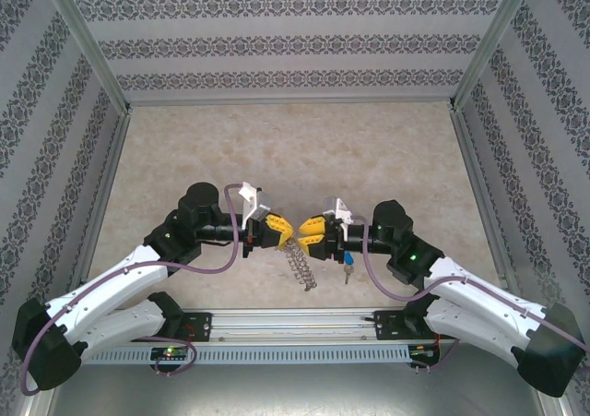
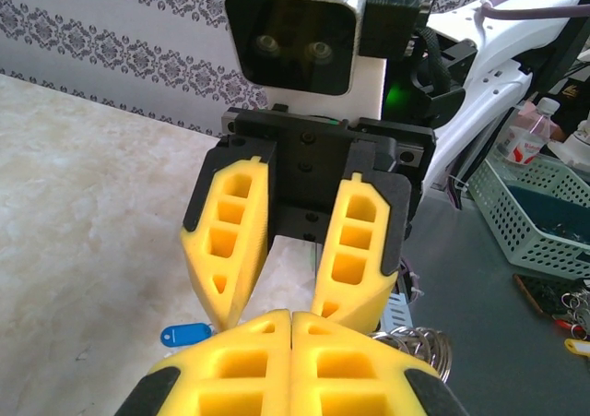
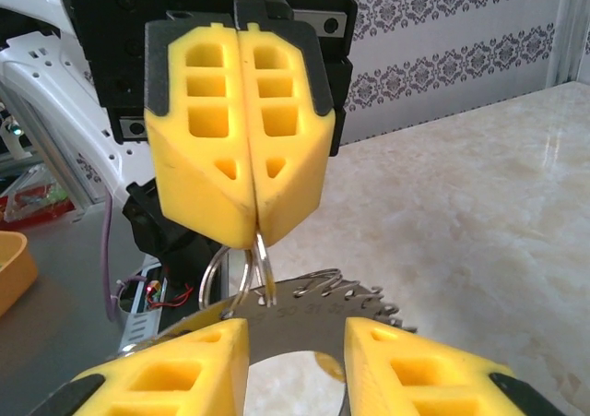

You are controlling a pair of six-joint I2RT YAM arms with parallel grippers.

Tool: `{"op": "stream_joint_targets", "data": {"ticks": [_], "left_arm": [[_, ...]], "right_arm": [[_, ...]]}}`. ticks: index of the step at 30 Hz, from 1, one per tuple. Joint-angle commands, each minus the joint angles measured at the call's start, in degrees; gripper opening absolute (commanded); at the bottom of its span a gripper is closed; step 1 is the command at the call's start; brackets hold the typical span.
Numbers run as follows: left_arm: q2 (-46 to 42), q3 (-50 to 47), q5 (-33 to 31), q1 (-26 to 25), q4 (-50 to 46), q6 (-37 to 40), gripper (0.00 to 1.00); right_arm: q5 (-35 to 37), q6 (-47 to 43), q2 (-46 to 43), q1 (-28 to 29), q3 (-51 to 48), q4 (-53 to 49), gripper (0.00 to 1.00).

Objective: Put the keys on the keyring

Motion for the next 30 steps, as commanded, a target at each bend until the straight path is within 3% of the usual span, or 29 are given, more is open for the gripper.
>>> {"op": "stream_joint_targets", "data": {"ticks": [1, 9, 14, 22, 26, 30], "left_arm": [[-1.4, 2.5, 2.3, -0.9, 1.0, 1.5, 0.00], [-1.4, 2.4, 2.8, -0.9, 0.8, 1.9, 0.00], [-1.4, 2.3, 3.0, -0.9, 1.0, 1.9, 0.00], [-1.3, 2.4, 3.3, -0.9, 1.0, 1.7, 0.00], [-1.0, 2.3, 3.1, -0.9, 0.9, 1.7, 0.00], [-0.8, 2.6, 2.4, -0.9, -0.2, 2.3, 0.00]], "right_arm": [[-2.7, -0.2, 0.4, -0.1, 0.5, 4.0, 0.33], [-2.8, 1.0, -0.4, -0.1, 0.0, 5.9, 0.38], [-3.6, 1.5, 1.0, -0.1, 0.4, 7.0, 0.37], [-4.6, 1.7, 2.7, 0.0, 1.0, 8.1, 0.18], [-5.6, 1.3, 2.5, 0.1, 1.0, 8.2, 0.00], [-6.4, 1.0, 1.4, 0.3, 0.6, 8.6, 0.00]]}}
